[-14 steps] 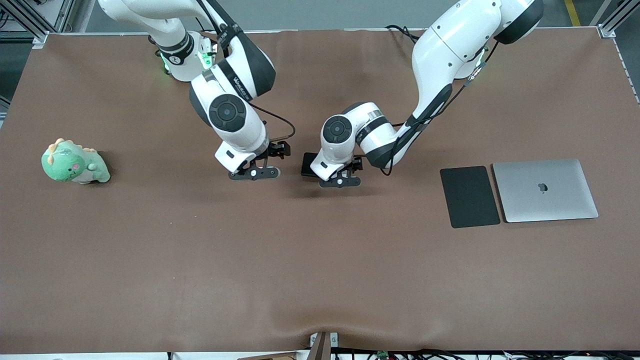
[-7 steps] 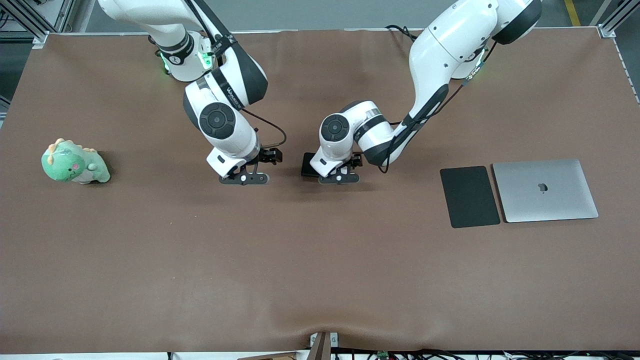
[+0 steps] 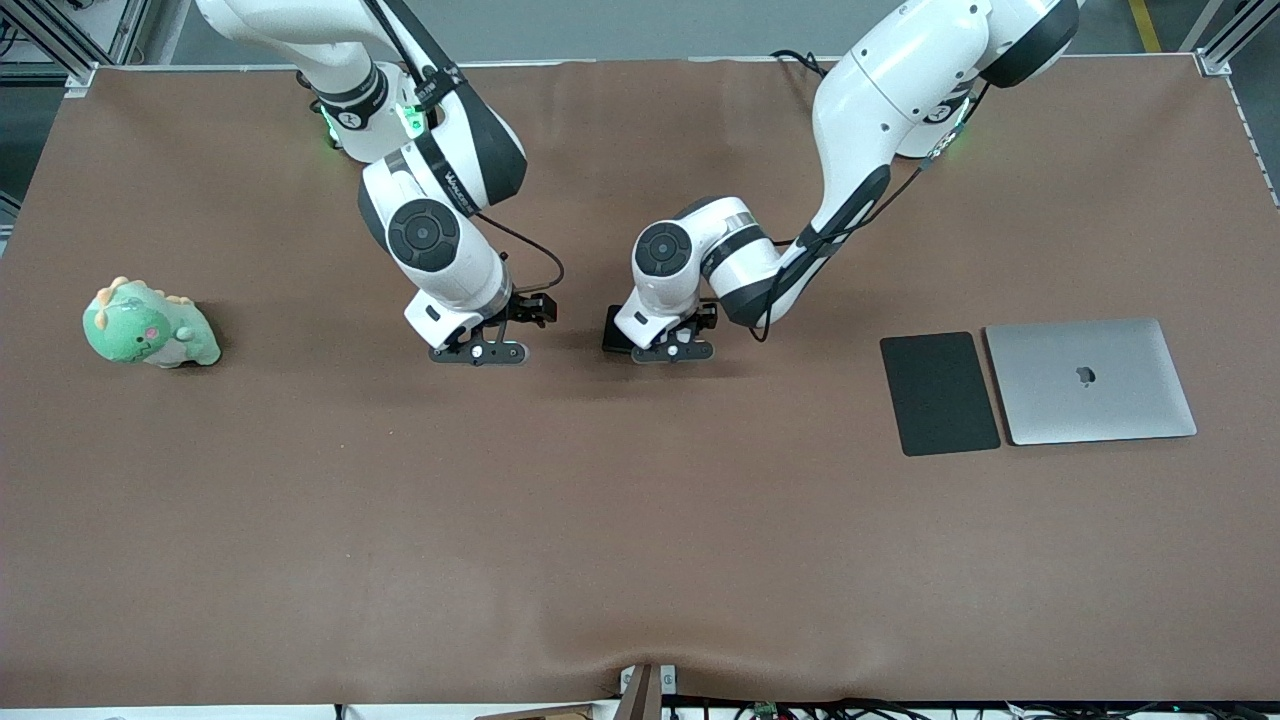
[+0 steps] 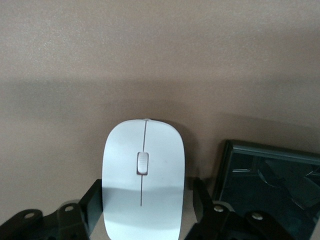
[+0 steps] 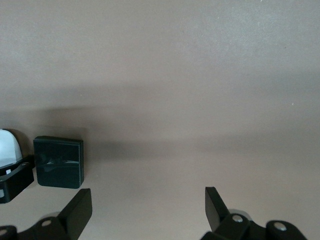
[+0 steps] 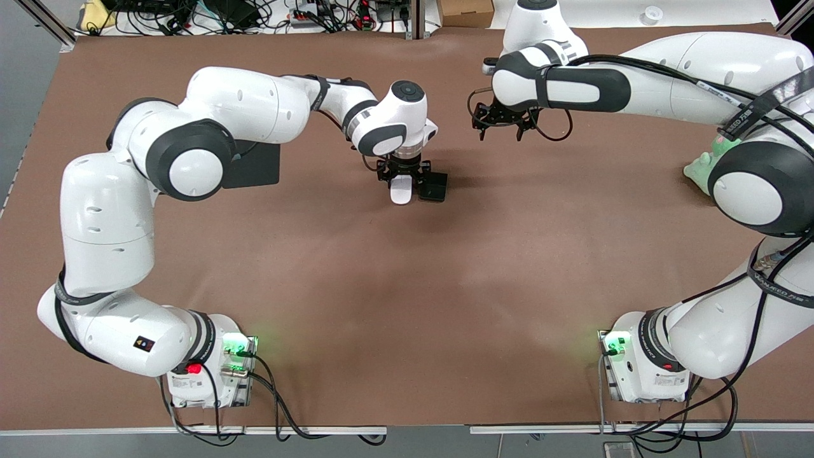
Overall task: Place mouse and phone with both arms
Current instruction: 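Close the left gripper on the mouse while the right gripper grips the phone, then lift the mouse with the left gripper while the right gripper lifts the phone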
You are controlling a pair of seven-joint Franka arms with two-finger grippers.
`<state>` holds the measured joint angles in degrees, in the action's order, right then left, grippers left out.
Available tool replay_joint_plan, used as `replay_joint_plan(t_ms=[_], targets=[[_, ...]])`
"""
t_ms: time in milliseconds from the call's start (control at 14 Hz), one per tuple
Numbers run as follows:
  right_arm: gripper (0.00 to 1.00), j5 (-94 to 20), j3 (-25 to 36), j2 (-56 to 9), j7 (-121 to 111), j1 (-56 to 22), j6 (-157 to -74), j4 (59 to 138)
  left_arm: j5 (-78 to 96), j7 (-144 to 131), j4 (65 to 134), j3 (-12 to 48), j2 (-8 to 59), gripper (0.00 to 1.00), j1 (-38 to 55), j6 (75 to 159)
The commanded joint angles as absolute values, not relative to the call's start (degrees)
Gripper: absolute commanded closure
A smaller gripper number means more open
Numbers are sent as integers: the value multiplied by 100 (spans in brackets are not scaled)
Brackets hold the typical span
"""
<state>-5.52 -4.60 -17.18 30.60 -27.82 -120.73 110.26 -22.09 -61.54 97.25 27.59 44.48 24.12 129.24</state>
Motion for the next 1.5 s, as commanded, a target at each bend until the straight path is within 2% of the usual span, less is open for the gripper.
replay_joint_plan(t_ms=[0, 71, 143, 357, 786, 929, 1143, 1429], targets=[[0, -606, -501, -1503, 3059, -2725, -12146, 11241, -2118, -6258, 9738, 2751, 4421, 41, 2443, 12920], [0, -606, -501, -1512, 3067, -2742, -12146, 11241, -2118, -6240, 9738, 2751, 4421, 51, 2452, 12920], [0, -606, -501, -1512, 3093, -2768, -12164, 11241, -2118, -6258, 9730, 2751, 4412, 51, 2452, 12920], [0, -606, -501, -1564, 3251, -2847, -12365, 11241, -2118, -6258, 9659, 2760, 4255, 51, 2426, 12482], [0, -606, -510, -1792, 3823, -3120, -12990, 11224, -1986, -6187, 9668, 2769, 3543, 52, 1926, 12112], [0, -589, -501, -1898, 3823, -3242, -13052, 11189, -1986, -6135, 9668, 2777, 3262, 53, 1697, 11762], [0, -519, -492, -2319, 3998, -3515, -13157, 10882, -1969, -5355, 9677, 2847, 2866, 53, 1215, 11137], [0, -335, -466, -2978, 4499, -3823, -13219, 10302, -1969, -4985, 9686, 3102, 2628, 53, 512, 11057]])
